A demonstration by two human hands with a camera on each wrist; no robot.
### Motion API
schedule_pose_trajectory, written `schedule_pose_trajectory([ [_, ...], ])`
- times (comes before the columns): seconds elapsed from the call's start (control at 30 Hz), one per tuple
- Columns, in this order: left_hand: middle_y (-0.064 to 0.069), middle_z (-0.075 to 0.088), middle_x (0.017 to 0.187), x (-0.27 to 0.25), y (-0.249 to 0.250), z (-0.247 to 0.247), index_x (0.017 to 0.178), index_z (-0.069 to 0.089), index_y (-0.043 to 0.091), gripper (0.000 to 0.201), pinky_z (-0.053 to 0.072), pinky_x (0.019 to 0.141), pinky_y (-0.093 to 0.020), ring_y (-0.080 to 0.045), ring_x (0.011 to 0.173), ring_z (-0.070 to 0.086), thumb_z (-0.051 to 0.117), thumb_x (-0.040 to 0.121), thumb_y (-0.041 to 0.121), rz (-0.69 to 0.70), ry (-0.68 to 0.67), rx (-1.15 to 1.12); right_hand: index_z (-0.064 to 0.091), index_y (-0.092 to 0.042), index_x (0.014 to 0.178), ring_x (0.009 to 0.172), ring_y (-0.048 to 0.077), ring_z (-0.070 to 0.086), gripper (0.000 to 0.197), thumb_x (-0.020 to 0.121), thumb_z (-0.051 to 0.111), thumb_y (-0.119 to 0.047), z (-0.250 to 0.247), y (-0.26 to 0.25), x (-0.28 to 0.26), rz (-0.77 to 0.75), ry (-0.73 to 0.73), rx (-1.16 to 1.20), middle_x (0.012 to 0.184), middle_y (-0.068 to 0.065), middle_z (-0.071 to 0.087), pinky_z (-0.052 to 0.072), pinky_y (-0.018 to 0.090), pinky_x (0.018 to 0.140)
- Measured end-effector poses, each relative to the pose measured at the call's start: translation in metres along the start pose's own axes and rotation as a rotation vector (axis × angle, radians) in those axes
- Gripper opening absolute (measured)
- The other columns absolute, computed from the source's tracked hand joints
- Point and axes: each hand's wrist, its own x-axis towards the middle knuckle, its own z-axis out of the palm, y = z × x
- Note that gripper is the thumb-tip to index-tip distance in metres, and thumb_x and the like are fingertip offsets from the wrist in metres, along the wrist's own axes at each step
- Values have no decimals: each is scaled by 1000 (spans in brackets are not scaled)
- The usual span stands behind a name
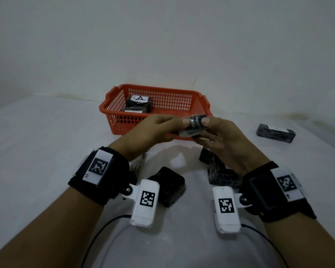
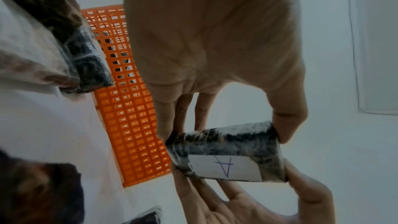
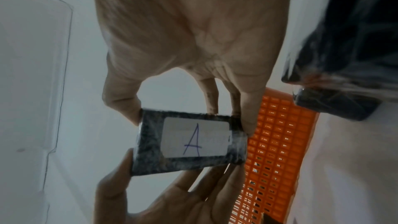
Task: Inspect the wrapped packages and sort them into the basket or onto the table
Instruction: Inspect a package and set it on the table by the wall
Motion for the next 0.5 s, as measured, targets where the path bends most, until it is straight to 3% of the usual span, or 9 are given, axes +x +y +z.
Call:
schedule_pose_trajectory([
  [0.07, 6, 78, 113, 0, -1, 1, 106, 75, 27, 21, 53, 100, -30, -7, 109, 72, 63, 96, 42, 27, 48, -2, 74, -15, 112, 109, 16, 73, 34, 87, 61, -32, 1, 1, 1, 20, -35, -20, 113, 4, 78, 58, 27, 95],
  [0.13, 3, 78, 111, -1, -1, 1, 108, 75, 25, 17, 55, 98, -30, -8, 107, 72, 65, 96, 32, 30, 87, 6, 78, -21, 111, 115, 14, 71, 31, 88, 62, -35, 2, 2, 2, 49, -76, -66, 119, 3, 77, 52, 32, 105],
  [0.2, 3, 77, 114, -1, 0, 0, 119, 72, 21, 31, 54, 103, -33, -8, 109, 72, 70, 91, 34, 34, 96, 43, 81, -26, 108, 118, 12, 70, 29, 88, 64, -36, 3, 3, 2, 67, -105, -95, 120, 0, 78, 47, 33, 111],
  [0.27, 7, 75, 120, -2, 1, -2, 127, 68, 23, 45, 51, 108, -34, -4, 113, 69, 72, 86, 42, 35, 64, 51, 78, -17, 115, 118, 16, 71, 33, 88, 65, -30, 3, 3, 2, 29, -101, -80, 120, 6, 77, 52, 31, 106],
  [0.37, 13, 73, 125, -5, 3, 0, 124, 68, 36, 35, 47, 109, -34, -2, 120, 66, 67, 89, 43, 23, -54, 32, 70, -2, 125, 119, 24, 71, 46, 87, 70, -26, 3, 2, 2, -29, -80, -48, 124, 16, 75, 54, 30, 105],
  [0.43, 10, 73, 125, -4, 2, 0, 125, 70, 33, 36, 47, 108, -36, -5, 121, 66, 64, 90, 41, 31, -54, 26, 69, -3, 128, 121, 25, 70, 47, 88, 69, -27, 2, 2, 2, -28, -103, -45, 127, 16, 73, 52, 31, 109],
  [0.5, 5, 75, 123, -1, 1, -3, 121, 72, 28, 34, 47, 111, -41, -9, 120, 67, 63, 89, 38, 24, -16, -13, 72, -12, 126, 124, 22, 68, 40, 91, 62, -29, 2, 2, 1, 0, -150, -51, 128, 11, 74, 51, 29, 110],
])
